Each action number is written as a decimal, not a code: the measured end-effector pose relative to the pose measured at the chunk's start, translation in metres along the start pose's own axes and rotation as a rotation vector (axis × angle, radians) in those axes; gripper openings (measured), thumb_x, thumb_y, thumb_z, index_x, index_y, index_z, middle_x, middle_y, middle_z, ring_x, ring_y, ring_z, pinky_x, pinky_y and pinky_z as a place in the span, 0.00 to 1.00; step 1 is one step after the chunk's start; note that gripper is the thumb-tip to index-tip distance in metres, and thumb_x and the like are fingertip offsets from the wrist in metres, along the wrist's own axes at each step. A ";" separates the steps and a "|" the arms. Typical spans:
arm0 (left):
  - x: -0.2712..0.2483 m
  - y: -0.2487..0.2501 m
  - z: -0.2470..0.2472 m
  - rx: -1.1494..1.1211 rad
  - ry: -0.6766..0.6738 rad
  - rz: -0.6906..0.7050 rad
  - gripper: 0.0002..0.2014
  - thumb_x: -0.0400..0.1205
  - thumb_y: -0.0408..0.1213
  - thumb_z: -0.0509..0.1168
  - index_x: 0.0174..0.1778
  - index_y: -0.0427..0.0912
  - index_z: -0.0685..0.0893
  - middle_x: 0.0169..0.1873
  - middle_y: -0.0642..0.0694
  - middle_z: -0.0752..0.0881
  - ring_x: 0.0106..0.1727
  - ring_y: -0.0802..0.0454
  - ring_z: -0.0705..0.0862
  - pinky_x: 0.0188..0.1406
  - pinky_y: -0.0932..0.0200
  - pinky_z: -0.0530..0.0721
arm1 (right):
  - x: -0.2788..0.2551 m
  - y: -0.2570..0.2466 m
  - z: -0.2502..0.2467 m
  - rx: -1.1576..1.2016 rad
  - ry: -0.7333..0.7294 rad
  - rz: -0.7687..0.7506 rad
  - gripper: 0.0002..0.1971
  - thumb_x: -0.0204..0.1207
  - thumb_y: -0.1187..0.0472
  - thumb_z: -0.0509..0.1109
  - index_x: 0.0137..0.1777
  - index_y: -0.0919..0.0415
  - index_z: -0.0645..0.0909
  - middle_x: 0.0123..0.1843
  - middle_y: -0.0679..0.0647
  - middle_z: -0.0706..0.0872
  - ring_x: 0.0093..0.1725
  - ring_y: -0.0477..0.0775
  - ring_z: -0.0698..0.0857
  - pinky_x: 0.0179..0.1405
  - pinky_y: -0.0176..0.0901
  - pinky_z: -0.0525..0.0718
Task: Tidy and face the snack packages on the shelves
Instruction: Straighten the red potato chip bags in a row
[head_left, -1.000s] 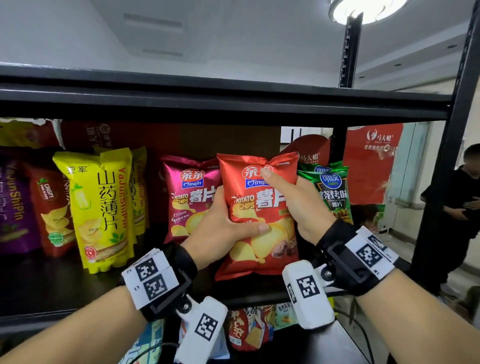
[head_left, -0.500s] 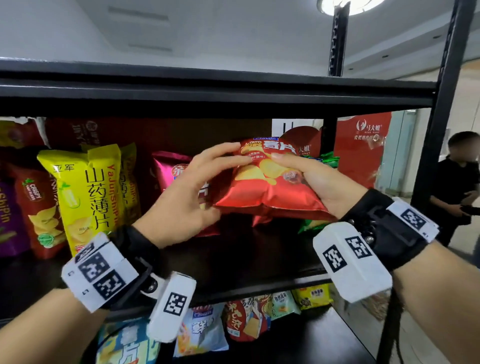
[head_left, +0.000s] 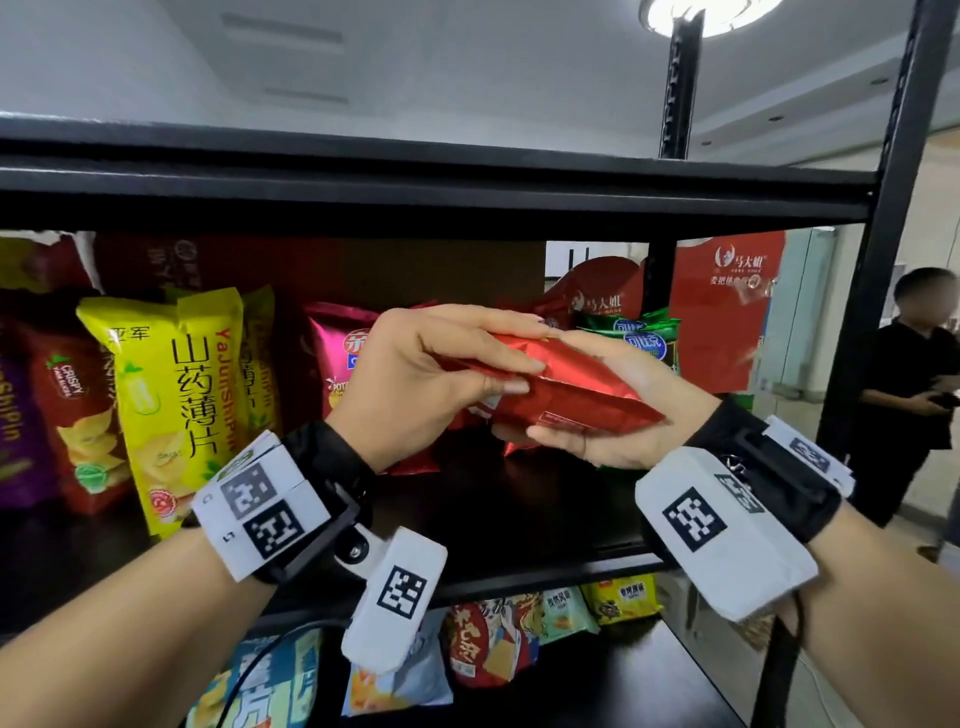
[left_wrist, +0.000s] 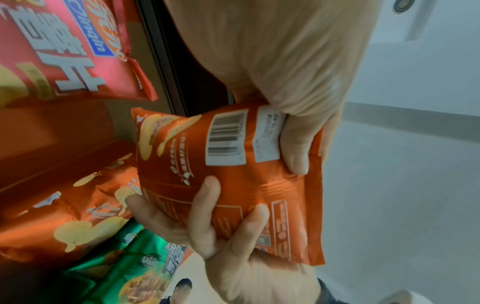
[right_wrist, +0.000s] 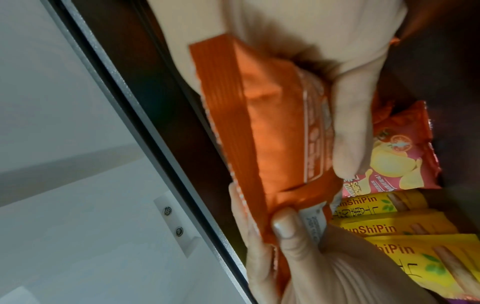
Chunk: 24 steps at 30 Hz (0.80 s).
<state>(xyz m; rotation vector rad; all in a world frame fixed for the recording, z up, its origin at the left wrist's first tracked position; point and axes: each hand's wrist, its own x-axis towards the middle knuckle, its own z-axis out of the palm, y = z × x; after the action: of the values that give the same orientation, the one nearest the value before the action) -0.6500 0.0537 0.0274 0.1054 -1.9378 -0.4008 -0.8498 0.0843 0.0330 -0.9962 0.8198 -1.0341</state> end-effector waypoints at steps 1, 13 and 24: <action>0.001 0.000 0.001 -0.008 0.033 -0.008 0.12 0.69 0.23 0.79 0.46 0.39 0.93 0.52 0.50 0.93 0.61 0.52 0.90 0.63 0.54 0.87 | -0.002 0.000 -0.002 0.003 -0.039 -0.006 0.26 0.74 0.48 0.72 0.71 0.57 0.82 0.68 0.68 0.85 0.58 0.74 0.88 0.31 0.49 0.93; 0.036 -0.005 -0.010 -0.237 0.446 -0.313 0.07 0.72 0.29 0.79 0.35 0.46 0.93 0.34 0.46 0.94 0.36 0.49 0.93 0.36 0.60 0.89 | 0.009 0.023 -0.018 -0.515 0.011 -0.533 0.26 0.72 0.49 0.76 0.69 0.54 0.79 0.65 0.52 0.89 0.66 0.53 0.86 0.72 0.57 0.80; 0.027 -0.005 0.000 -0.188 0.447 -0.182 0.06 0.75 0.26 0.77 0.45 0.36 0.93 0.42 0.44 0.94 0.49 0.47 0.93 0.49 0.56 0.90 | 0.031 0.033 -0.026 -0.500 0.176 -0.545 0.16 0.74 0.33 0.61 0.54 0.32 0.86 0.52 0.27 0.89 0.54 0.27 0.86 0.57 0.32 0.79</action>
<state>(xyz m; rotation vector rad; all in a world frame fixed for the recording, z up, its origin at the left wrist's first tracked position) -0.6617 0.0416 0.0495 0.2299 -1.4481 -0.6218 -0.8534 0.0541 -0.0093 -1.6302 1.0059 -1.4298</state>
